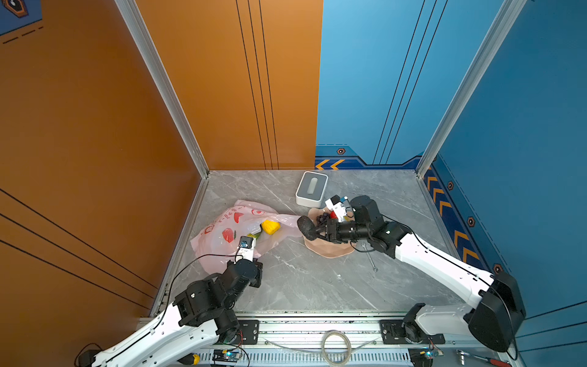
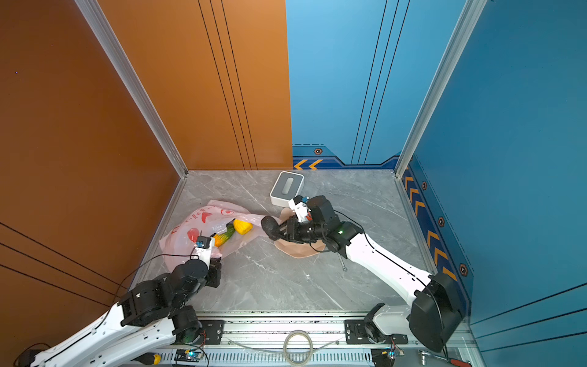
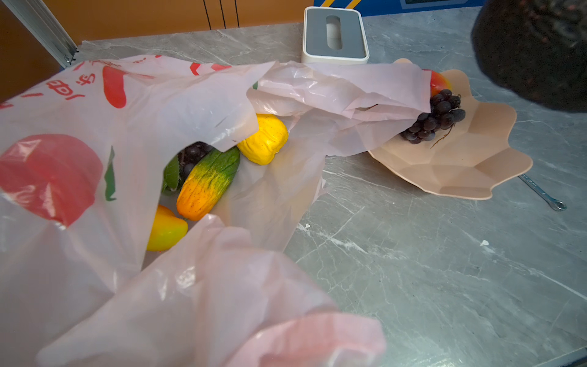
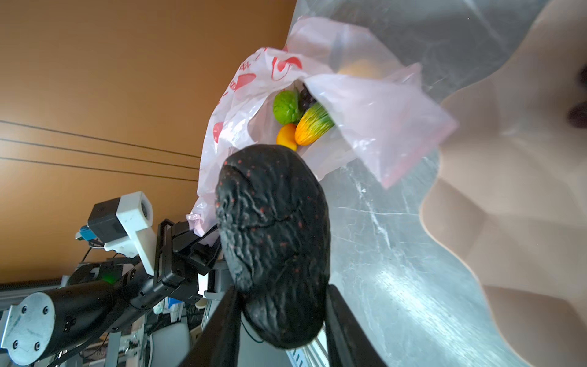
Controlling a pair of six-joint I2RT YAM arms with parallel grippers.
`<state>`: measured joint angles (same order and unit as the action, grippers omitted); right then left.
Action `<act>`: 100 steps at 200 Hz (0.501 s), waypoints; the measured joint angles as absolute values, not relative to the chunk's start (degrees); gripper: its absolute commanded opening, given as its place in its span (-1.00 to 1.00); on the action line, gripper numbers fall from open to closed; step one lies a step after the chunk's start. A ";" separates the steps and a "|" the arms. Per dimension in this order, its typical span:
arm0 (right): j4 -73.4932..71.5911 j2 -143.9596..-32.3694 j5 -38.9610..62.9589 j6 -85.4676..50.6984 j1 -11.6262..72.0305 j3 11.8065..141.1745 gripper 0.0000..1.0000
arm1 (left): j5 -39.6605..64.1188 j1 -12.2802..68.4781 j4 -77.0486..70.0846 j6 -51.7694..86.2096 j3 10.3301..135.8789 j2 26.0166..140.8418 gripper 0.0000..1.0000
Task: Place the fruits into the plastic bag
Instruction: Place the fruit in the plastic bag.
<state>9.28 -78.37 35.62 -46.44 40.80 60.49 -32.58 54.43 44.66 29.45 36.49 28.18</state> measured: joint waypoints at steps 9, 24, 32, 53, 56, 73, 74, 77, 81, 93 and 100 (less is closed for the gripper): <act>8.32 -80.95 35.66 -46.87 42.19 61.67 -0.21 | -32.58 54.43 44.64 29.56 36.49 28.05 -1.00; 6.74 -86.17 35.83 -47.55 44.12 64.23 -0.22 | -32.58 54.43 44.66 29.63 36.49 27.92 -1.00; 6.24 -89.21 35.81 -47.94 44.88 65.87 -0.22 | -32.58 54.46 44.66 29.63 36.49 27.79 -1.00; 4.86 -97.56 35.99 -48.56 46.54 71.13 -0.22 | -32.60 54.46 44.69 29.65 36.49 27.49 -1.00; 4.69 -98.80 36.12 -48.58 46.74 71.96 -0.22 | -32.60 54.46 44.71 29.65 36.49 27.44 -1.00; 3.77 -104.49 36.45 -49.36 47.59 76.09 -0.22 | -32.60 54.50 44.71 29.65 36.49 27.42 -1.00; 3.70 -104.99 36.45 -49.45 47.68 76.47 -0.21 | -32.60 54.52 44.71 29.65 36.49 27.42 -1.00; 3.68 -105.89 36.58 -49.54 47.77 77.14 -0.21 | -32.60 54.57 44.73 29.65 36.49 27.42 -1.00; 3.40 -106.89 36.64 -49.67 47.92 77.91 -0.22 | -32.58 54.63 44.75 29.65 36.49 27.42 -1.00; 3.05 -110.28 37.12 -50.09 48.36 80.75 -0.22 | -32.60 54.92 44.77 29.63 36.49 27.42 -1.00; 2.87 -111.92 37.32 -50.37 48.51 82.28 -0.22 | -32.60 55.11 44.82 29.63 36.49 27.42 -1.00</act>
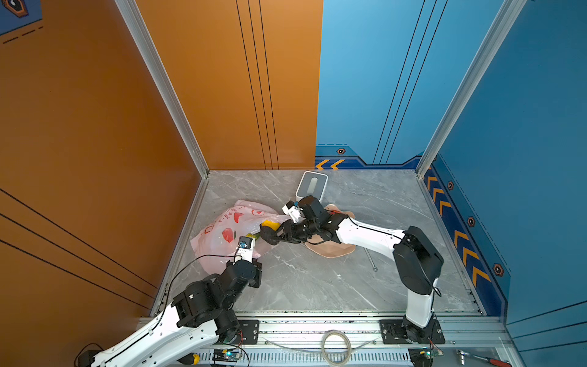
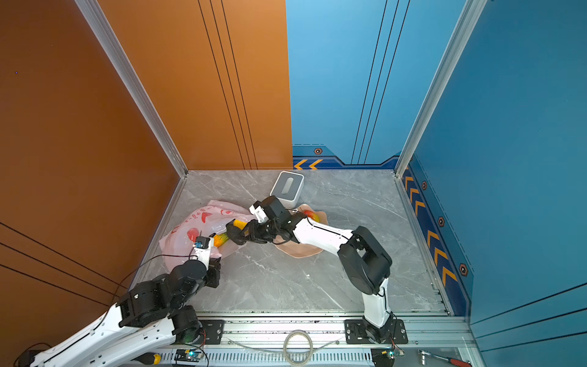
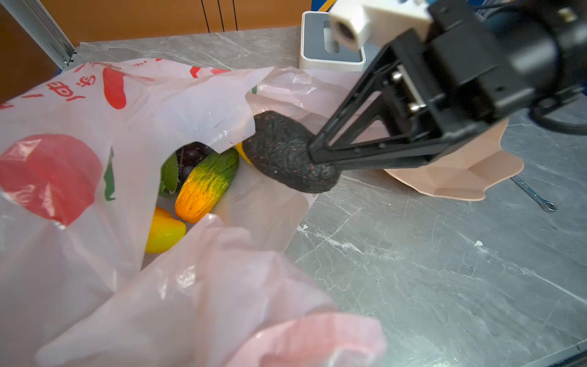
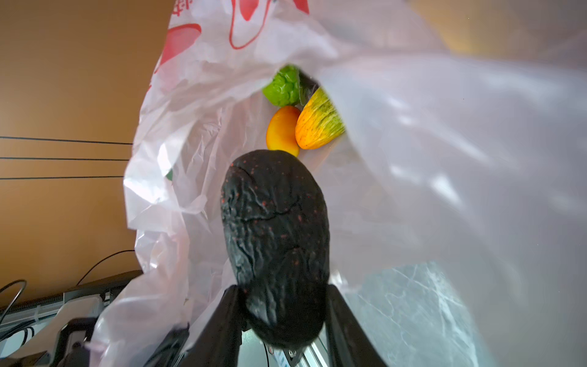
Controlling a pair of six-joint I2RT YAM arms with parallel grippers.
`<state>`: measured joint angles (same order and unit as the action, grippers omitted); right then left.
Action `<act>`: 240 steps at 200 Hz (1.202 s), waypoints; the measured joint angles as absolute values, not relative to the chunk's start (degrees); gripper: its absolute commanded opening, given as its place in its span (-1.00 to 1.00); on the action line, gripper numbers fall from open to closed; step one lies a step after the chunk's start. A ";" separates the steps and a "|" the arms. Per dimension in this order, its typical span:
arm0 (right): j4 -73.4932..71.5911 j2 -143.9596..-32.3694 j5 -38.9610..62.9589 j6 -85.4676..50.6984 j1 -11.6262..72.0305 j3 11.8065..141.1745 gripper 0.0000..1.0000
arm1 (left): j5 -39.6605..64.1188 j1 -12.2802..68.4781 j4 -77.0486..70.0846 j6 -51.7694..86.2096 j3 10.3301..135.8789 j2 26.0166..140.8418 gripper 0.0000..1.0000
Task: Place the fruits into the plastic bag
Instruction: Place the fruit in the plastic bag.
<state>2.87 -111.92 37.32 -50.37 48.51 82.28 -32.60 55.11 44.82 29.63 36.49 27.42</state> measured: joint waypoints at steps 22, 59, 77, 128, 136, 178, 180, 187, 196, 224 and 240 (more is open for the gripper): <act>2.42 -116.66 37.58 -51.11 49.21 86.94 -0.21 | -32.62 55.51 44.82 29.63 36.49 27.42 -1.00; 1.91 -122.96 38.00 -52.49 50.33 93.25 -0.22 | -32.62 55.64 44.84 29.65 36.49 27.05 -1.00; 1.89 -125.84 38.48 -53.17 51.03 96.07 -0.22 | -32.64 55.86 44.84 29.65 36.49 26.76 -1.00; 1.21 -131.83 39.51 -55.88 52.95 102.69 -0.21 | -32.97 56.07 44.84 29.67 36.49 26.79 -1.00; 1.04 -132.53 39.79 -56.36 53.19 103.61 -0.21 | -33.01 56.12 44.84 29.67 36.49 26.79 -1.00; 0.38 -135.28 40.82 -57.80 54.19 107.02 -0.20 | -33.04 56.34 44.84 29.85 36.49 26.79 -1.00; 0.40 -135.35 40.82 -57.87 54.24 107.11 -0.20 | -33.04 56.34 44.84 29.85 36.49 26.79 -1.00; 0.36 -135.79 40.88 -58.04 54.46 107.63 -0.19 | -33.04 56.34 44.84 29.85 36.49 26.79 -1.00; 0.36 -136.42 41.04 -58.30 54.63 108.38 -0.18 | -33.04 56.34 44.84 29.85 36.49 26.79 -1.00; 0.36 -138.41 41.87 -58.81 55.13 110.76 -0.13 | -33.04 56.34 44.84 29.85 36.49 26.79 -1.00; 0.40 -138.89 42.06 -58.98 55.46 111.28 -0.03 | -33.04 56.34 44.82 29.85 36.49 26.79 -1.00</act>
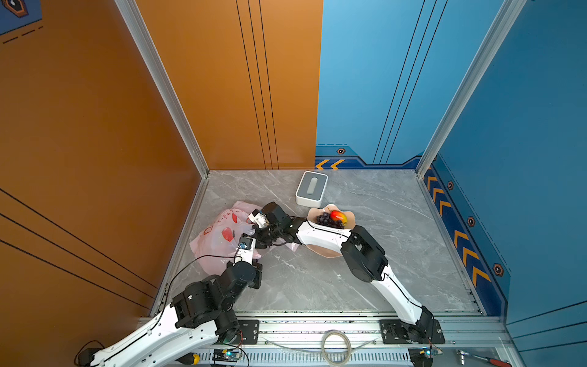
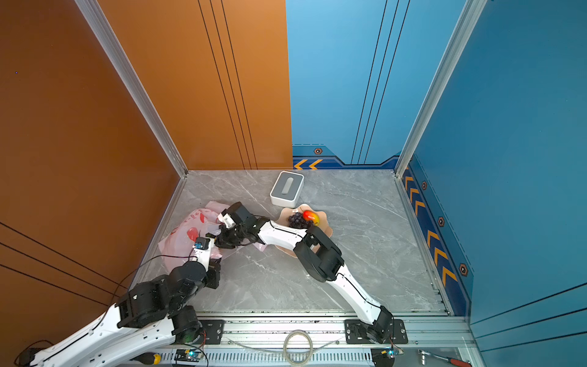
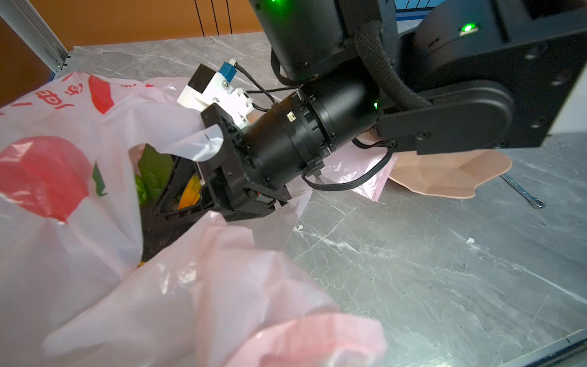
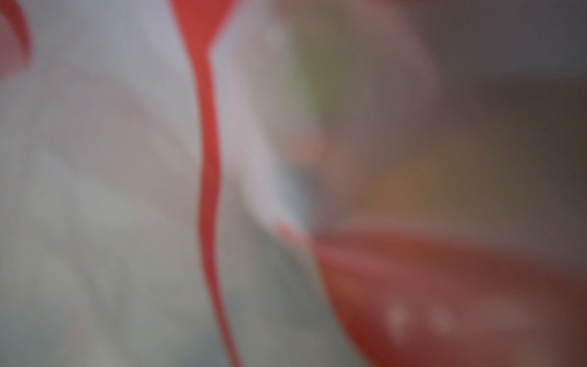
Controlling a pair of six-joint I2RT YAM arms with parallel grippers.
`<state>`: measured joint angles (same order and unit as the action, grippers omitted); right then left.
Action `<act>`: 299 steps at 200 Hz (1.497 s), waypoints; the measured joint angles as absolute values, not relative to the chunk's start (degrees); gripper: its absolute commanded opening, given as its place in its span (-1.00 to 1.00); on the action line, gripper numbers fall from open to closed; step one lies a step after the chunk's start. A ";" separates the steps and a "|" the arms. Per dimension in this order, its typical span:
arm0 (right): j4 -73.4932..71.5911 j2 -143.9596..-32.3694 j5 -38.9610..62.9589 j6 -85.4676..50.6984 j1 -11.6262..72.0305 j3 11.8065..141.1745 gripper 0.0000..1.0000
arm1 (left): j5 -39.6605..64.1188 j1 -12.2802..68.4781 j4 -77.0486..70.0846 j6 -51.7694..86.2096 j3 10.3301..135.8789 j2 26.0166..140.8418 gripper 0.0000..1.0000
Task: Place the fruits into the plastic bag
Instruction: Place the fruit in the plastic bag.
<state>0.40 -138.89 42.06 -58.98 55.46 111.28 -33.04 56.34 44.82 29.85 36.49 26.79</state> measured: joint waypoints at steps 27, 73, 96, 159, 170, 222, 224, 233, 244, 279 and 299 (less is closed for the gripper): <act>0.40 -138.89 42.48 -59.27 55.94 111.70 0.18 | -33.01 56.34 44.84 29.85 36.49 26.79 -1.00; 0.56 -138.89 42.50 -58.78 56.10 112.03 0.23 | -33.04 56.34 44.84 29.85 36.49 26.79 -1.00; 0.91 -138.89 42.48 -58.39 56.07 112.03 0.24 | -33.04 56.34 44.84 29.85 36.49 26.79 -1.00; 3.16 -137.38 41.52 -55.90 55.46 109.45 0.25 | -33.04 56.34 44.84 29.87 36.49 26.79 -1.00; 5.28 -136.07 40.29 -54.37 55.11 108.09 0.25 | -33.06 56.34 44.86 29.85 36.49 26.79 -1.00; 21.80 -128.22 27.59 -41.67 53.17 107.20 0.36 | -33.26 56.38 44.91 29.89 36.49 26.79 -1.00; 22.37 -127.90 26.98 -41.28 53.15 107.20 0.36 | -33.26 56.40 44.93 29.89 36.49 26.79 -1.00; 24.43 -126.89 24.80 -39.38 53.06 107.26 0.42 | -33.28 56.40 44.97 29.89 36.49 26.79 -1.00; 26.76 -126.10 22.28 -37.32 53.08 107.57 0.47 | -33.32 56.40 45.08 29.93 36.49 26.79 -1.00; 32.34 -125.69 14.72 -32.64 53.34 108.77 0.63 | -33.47 56.40 45.15 30.04 36.49 26.76 -1.00; 34.13 -125.25 11.86 -30.92 53.36 108.81 0.79 | -33.50 56.40 45.32 30.06 36.49 26.76 -1.00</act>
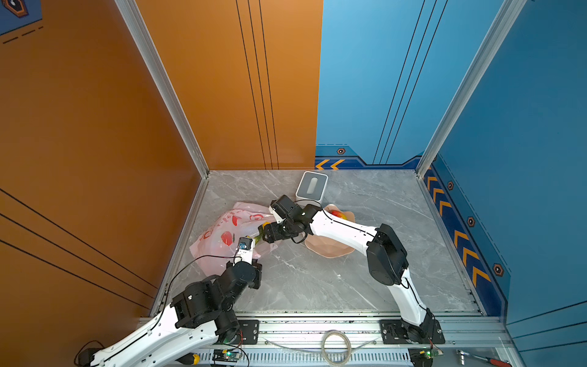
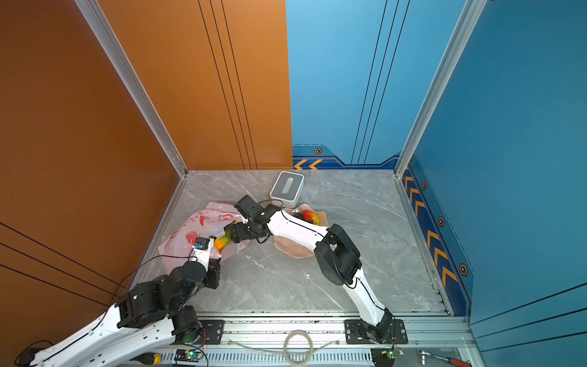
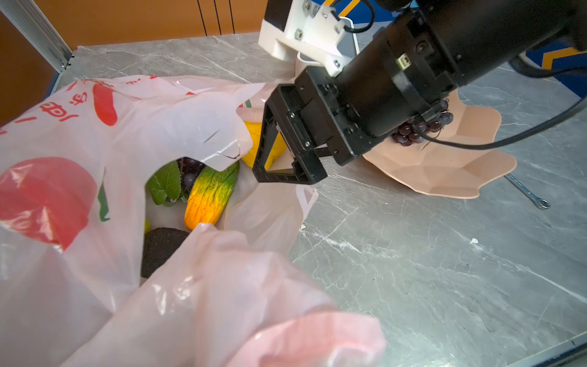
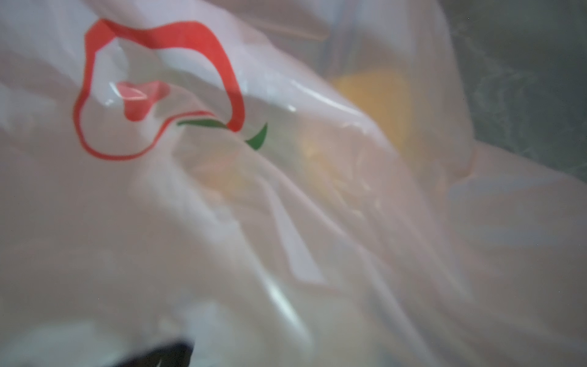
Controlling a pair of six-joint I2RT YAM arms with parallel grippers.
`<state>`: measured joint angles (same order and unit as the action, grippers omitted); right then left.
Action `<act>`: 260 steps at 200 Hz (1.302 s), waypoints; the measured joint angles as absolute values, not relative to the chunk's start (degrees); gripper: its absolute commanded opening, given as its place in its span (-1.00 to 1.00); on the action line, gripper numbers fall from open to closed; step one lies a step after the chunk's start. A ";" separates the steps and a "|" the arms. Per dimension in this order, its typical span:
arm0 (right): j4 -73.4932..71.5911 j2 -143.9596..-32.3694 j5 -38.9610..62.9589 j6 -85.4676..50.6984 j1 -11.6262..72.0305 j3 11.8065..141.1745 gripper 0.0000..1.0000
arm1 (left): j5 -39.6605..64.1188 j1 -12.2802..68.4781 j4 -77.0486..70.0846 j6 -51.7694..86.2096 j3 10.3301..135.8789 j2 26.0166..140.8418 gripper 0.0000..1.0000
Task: Place the fruits into the plastic bag
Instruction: Place the fruit in the plastic bag.
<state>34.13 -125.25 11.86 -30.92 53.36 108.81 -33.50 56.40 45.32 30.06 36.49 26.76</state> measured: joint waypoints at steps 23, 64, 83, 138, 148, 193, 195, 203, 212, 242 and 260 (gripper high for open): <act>35.24 -123.74 10.79 -29.56 53.41 108.81 1.00 | -33.65 56.40 45.32 30.06 36.49 26.76 -1.00; 35.64 -117.89 10.59 -29.34 54.46 108.79 1.00 | -33.71 56.40 45.36 30.06 36.49 26.79 -1.00; 35.55 -113.69 10.59 -29.34 55.27 108.12 1.00 | -33.80 56.45 45.56 30.06 36.49 26.79 -1.00; 35.51 -99.57 8.82 -29.30 56.73 99.59 1.00 | -33.91 56.45 45.69 30.06 36.49 26.76 -1.00; 35.55 -97.10 7.84 -29.12 56.73 97.45 1.00 | -33.91 56.45 45.71 30.06 36.49 26.76 -1.00; 34.72 -81.17 -3.60 -27.40 55.61 84.23 1.00 | -33.91 56.51 45.71 30.06 36.49 26.76 -1.00; 34.46 -80.27 -3.90 -27.35 55.37 83.46 1.00 | -33.93 56.51 45.71 30.06 36.49 26.76 -1.00; 34.20 -76.82 -5.13 -27.18 53.87 80.93 1.00 | -33.93 56.51 45.71 30.06 36.49 26.76 -1.00; 33.93 -73.34 -5.69 -27.18 51.37 78.65 1.00 | -33.93 56.55 45.71 30.06 36.49 26.79 -1.00; 33.54 -65.06 -5.72 -27.94 41.08 72.53 1.00 | -33.93 56.60 45.71 30.06 36.49 27.03 -1.00; 34.59 -62.41 -5.50 -28.53 36.14 69.95 1.00 | -33.93 56.60 45.71 30.04 36.49 27.53 -1.00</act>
